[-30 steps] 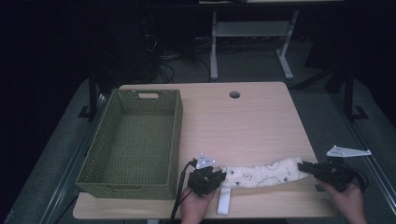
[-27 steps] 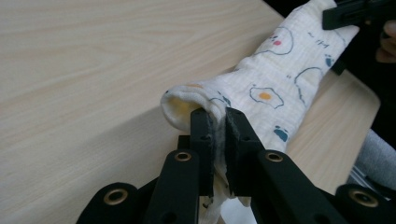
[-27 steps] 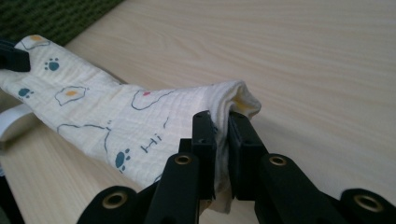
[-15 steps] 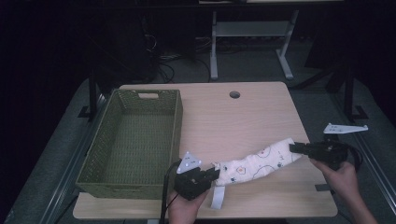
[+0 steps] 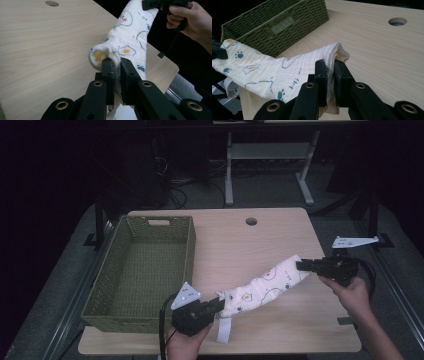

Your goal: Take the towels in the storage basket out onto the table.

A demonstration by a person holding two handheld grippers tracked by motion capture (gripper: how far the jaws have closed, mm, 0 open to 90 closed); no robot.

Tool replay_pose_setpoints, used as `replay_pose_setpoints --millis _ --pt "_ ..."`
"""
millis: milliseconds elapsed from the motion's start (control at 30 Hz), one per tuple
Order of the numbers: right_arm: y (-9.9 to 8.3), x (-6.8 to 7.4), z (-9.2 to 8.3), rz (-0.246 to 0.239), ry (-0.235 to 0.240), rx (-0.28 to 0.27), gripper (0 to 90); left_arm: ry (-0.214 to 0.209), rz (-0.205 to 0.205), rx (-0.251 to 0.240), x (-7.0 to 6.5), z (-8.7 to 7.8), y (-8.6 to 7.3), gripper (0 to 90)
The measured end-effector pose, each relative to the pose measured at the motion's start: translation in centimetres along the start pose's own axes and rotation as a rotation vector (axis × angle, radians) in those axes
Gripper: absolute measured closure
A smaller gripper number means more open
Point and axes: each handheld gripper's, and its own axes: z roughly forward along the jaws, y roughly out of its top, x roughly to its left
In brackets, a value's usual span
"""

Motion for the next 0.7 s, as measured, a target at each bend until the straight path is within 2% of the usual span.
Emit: replay_pose_setpoints --millis 133,300,700 --pt "1.3 0.5 0.7 -0.025 0.013 0.005 82.0 0.003 0.01 -0.015 0.1 -1.0 0.2 82.9" --pt "3.5 1.2 1.9 -0.061 0.032 0.008 82.0 0.011 0.003 -0.039 0.5 -2.4 0.3 82.9" --pt "9.0 3.1 6.4 -0.154 0.107 0.062 82.0 0.045 -0.022 -0.1 1.7 -6.1 0.2 82.8"
